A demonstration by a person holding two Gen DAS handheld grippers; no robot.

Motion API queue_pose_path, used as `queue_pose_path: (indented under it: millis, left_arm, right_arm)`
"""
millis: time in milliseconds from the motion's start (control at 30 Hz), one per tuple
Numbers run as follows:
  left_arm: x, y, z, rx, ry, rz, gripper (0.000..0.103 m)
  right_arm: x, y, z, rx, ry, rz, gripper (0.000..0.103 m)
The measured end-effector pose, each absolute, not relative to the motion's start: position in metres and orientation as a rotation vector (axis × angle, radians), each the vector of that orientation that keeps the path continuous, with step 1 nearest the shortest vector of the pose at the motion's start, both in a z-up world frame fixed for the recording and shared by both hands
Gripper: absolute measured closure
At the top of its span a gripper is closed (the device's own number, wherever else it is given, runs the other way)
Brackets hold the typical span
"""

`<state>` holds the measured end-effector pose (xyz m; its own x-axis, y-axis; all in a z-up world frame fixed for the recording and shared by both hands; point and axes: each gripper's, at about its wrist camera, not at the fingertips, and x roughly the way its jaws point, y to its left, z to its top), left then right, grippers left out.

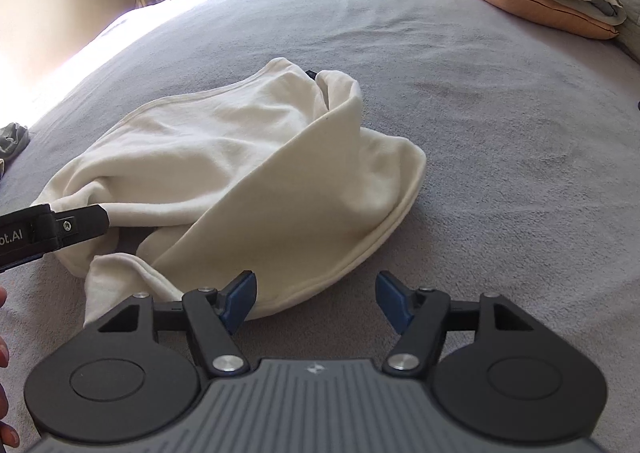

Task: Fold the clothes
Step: 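Move both grippers toward the crumpled cream sweatshirt on the bed, then close the right gripper on the sweatshirt edge and lift it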

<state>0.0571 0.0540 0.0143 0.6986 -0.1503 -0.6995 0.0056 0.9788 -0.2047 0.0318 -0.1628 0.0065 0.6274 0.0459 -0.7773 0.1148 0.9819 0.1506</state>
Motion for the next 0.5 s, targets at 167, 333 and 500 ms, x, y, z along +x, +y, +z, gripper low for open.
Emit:
queue_pose_path:
  millis: [167, 333, 500]
  left_arm:
    - [0.055, 0.056, 0.008, -0.237, 0.823, -0.115, 0.000]
    - [0.049, 0.048, 0.009, -0.190, 0.800, -0.132, 0.000]
    - [0.043, 0.040, 0.011, -0.124, 0.750, -0.115, 0.000]
  right_arm:
    - [0.037, -0.170, 0.002, 0.183, 0.848, -0.037, 0.034]
    - [0.040, -0.177, -0.008, 0.177, 0.856, -0.023, 0.042]
    - [0.039, -0.174, -0.007, 0.133, 0.844, -0.008, 0.065]
